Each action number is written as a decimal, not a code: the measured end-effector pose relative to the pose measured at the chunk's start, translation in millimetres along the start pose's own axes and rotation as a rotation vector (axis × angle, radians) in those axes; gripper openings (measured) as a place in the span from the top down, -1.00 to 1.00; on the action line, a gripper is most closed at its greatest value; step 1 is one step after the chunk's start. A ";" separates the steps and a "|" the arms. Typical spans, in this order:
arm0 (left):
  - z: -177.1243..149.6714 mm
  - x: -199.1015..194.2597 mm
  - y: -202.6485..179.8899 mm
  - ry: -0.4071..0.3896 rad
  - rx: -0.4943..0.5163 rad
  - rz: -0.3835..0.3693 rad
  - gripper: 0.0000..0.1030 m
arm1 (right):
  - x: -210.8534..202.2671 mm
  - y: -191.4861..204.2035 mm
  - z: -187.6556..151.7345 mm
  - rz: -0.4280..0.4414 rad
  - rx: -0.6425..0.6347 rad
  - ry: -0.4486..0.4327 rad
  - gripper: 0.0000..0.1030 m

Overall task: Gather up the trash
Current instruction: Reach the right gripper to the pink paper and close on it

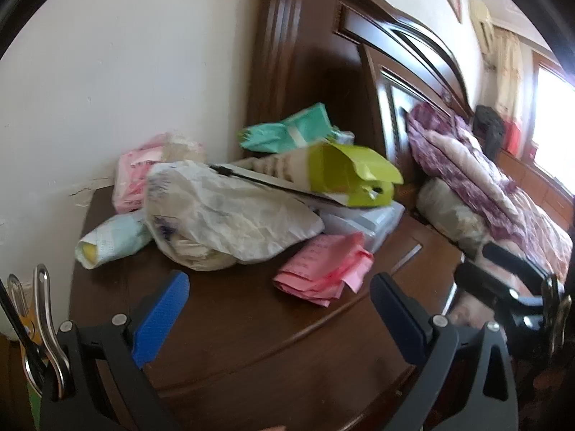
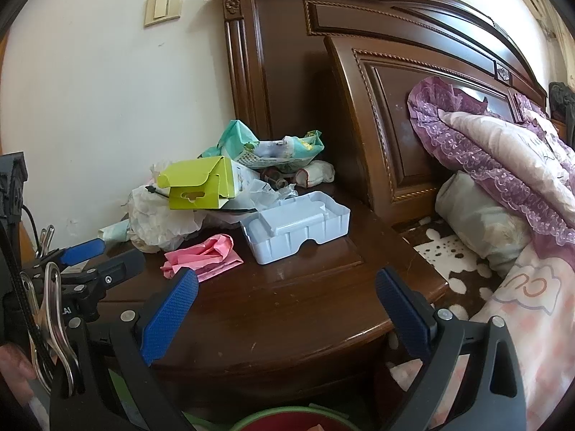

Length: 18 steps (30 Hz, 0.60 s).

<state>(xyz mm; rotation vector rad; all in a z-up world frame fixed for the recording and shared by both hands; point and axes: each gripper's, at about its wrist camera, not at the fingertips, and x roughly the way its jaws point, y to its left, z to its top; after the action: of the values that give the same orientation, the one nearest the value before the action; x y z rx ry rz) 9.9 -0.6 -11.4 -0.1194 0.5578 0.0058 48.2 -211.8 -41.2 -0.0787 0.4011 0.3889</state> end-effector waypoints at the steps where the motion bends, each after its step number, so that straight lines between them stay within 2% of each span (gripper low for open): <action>1: -0.8 1.7 -3.0 0.014 0.020 -0.009 -0.99 | 0.1 -0.9 -0.2 -0.004 0.001 0.001 -0.96; 4: -5.8 9.5 -21.3 0.065 0.141 -0.019 -0.99 | 1.0 -4.6 -0.8 -0.011 0.007 0.005 -0.96; 8: -9.2 7.4 -36.8 0.028 0.185 -0.059 -0.99 | 2.6 -10.6 -0.1 -0.027 0.021 0.005 -0.96; 10: -6.8 7.6 -38.8 -0.001 0.191 -0.119 -0.99 | 3.8 -12.3 0.8 -0.031 0.024 0.005 -0.96; 12: -2.4 17.1 -40.9 0.042 0.205 -0.139 -0.99 | 4.5 -13.7 1.9 -0.030 0.029 0.005 -0.96; 14: 0.7 27.9 -46.5 0.072 0.239 -0.098 -0.99 | 5.4 -15.5 3.1 -0.025 0.039 0.002 -0.96; 16: 4.0 45.1 -55.8 0.164 0.274 -0.091 -0.97 | 7.1 -17.9 4.3 -0.020 0.049 0.002 -0.96; 18: 3.7 54.6 -60.7 0.206 0.292 -0.070 -0.86 | 9.4 -20.6 5.2 -0.016 0.058 0.006 -0.96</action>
<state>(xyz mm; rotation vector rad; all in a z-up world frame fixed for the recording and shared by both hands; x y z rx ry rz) 60.5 -61.9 -30.4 0.1462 0.7541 -0.1573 66.0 -226.7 -40.1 -0.0267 0.4169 0.3610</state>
